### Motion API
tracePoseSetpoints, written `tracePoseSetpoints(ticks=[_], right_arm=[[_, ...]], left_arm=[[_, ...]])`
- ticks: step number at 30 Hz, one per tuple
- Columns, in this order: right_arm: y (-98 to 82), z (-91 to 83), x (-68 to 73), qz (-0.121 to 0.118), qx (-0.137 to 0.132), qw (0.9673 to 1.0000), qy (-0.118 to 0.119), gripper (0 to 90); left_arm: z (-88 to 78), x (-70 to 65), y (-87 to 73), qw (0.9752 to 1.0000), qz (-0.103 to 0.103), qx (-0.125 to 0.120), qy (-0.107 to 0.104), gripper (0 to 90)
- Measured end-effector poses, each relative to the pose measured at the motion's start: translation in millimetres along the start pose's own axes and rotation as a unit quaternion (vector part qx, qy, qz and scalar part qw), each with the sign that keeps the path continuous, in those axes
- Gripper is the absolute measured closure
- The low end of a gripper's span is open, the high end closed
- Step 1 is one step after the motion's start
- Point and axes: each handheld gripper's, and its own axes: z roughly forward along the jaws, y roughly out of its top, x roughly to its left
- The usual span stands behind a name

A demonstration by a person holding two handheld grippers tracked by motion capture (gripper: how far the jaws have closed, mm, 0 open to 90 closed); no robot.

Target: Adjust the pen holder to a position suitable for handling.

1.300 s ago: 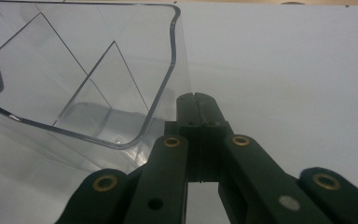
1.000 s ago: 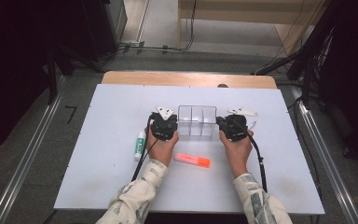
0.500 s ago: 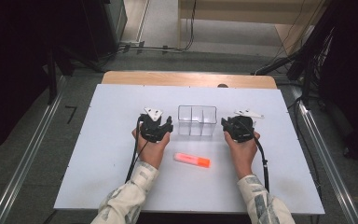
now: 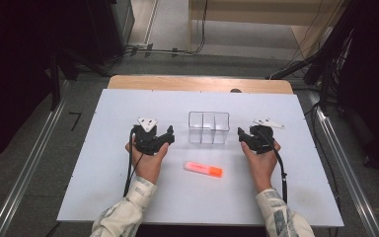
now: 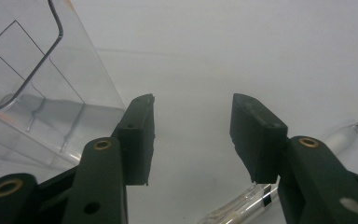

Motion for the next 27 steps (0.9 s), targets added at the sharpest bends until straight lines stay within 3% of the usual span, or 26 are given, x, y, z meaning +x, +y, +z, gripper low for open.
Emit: tracePoseSetpoints(ticks=[6, 16, 27], right_arm=[[-2.6, -6.1, -0.7, -0.006, -0.002, 1.0, -0.005, 35.3], [-8.1, -12.7, -10.6, 0.001, -0.005, 0.9999, -0.013, 33.3], [-12.9, -15.5, -20.5, 0.012, -0.002, 0.9996, -0.024, 32.3]], left_arm=[[-9.7, 18.4, -4.5, 0.9999, -0.012, -0.001, 0.002, 23.9], [-26.9, 48.2, -9.4, 0.9993, -0.034, -0.01, 0.013, 23.4], [-31.4, 59.8, -17.0, 0.9992, -0.034, -0.003, 0.021, 23.4]])
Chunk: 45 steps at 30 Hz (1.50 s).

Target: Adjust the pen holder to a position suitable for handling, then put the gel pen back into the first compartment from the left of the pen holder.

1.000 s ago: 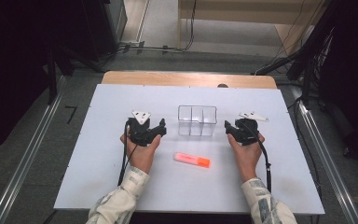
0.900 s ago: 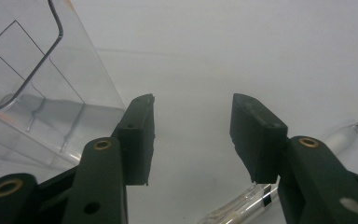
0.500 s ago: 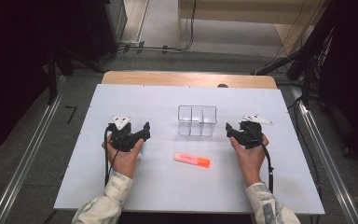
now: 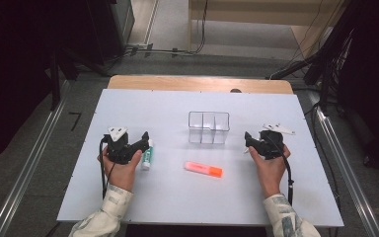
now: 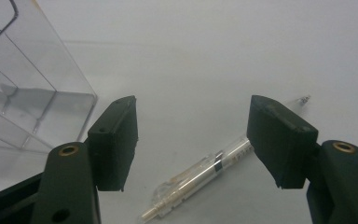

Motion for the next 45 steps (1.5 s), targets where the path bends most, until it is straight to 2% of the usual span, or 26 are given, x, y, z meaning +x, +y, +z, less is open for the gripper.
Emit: tracePoseSetpoints(ticks=[10, 18, 26, 45], right_arm=[[-1.6, -0.4, -10.2, 0.012, 0.001, 0.9999, -0.01, 31.1], [-4.8, 5.1, -16.1, 0.027, 0.014, 0.9993, -0.021, 29.8], [-6.6, 11.1, -20.4, 0.035, 0.026, 0.9983, -0.04, 29.4], [-8.1, 24.5, -26.9, 0.051, 0.042, 0.9961, -0.059, 29.9]], left_arm=[[0.1, -1.1, -2.4, 1.0, 0.004, 0.003, -0.001, 23.3], [-0.5, -0.9, -2.3, 1.0, 0.002, 0.0, 0.001, 23.2], [-0.3, -0.2, -2.1, 1.0, 0.002, 0.001, 0.0, 23.0], [0.6, -0.9, -2.3, 1.0, 0.004, 0.002, -0.002, 23.0]])
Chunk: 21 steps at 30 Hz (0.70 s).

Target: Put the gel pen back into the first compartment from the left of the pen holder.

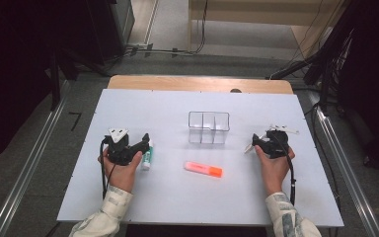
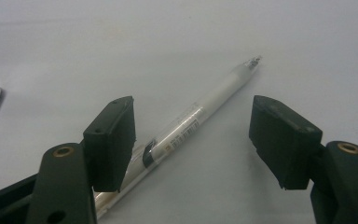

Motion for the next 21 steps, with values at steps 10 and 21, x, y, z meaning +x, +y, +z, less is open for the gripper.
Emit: tracePoseSetpoints(ticks=[10, 21], right_arm=[[4.1, 11.1, 3.2, -0.003, 0.004, 0.9997, -0.026, 35.1], [6.1, 14.5, 5.6, -0.018, -0.001, 0.9991, -0.039, 54.0]], left_arm=[[0.9, 0.6, 0.0, 1.0, -0.001, 0.001, 0.0, 23.0], [0.7, 0.5, 0.3, 1.0, -0.001, 0.001, -0.001, 23.0]])
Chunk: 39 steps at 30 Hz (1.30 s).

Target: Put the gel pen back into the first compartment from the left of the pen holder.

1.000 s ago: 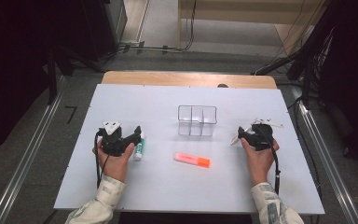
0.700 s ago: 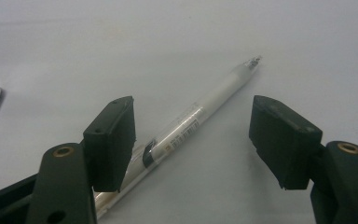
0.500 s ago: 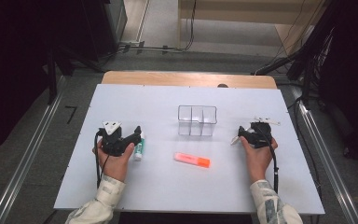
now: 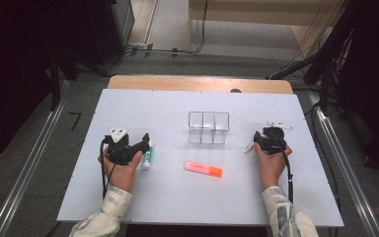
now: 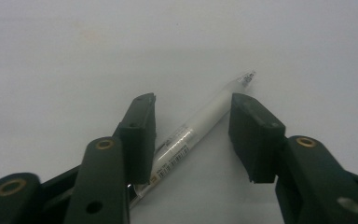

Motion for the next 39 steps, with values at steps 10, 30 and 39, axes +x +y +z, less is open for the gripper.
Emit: tracePoseSetpoints(ticks=[10, 30, 39], right_arm=[[1.9, -1.6, -6.3, 0.006, -0.001, 0.9999, 0.012, 67.0], [5.3, 1.7, -11.7, -0.007, 0.008, 0.9998, 0.017, 72.1], [13.0, 6.7, -15.2, -0.02, 0.016, 0.9996, 0.012, 76.4]], left_arm=[[-0.1, -0.2, 0.3, 1.0, 0.0, -0.001, -0.001, 23.0], [-0.7, 0.2, 0.7, 1.0, -0.002, -0.001, -0.004, 23.1], [0.0, -0.3, 0.4, 1.0, -0.002, -0.001, -0.005, 23.1]])
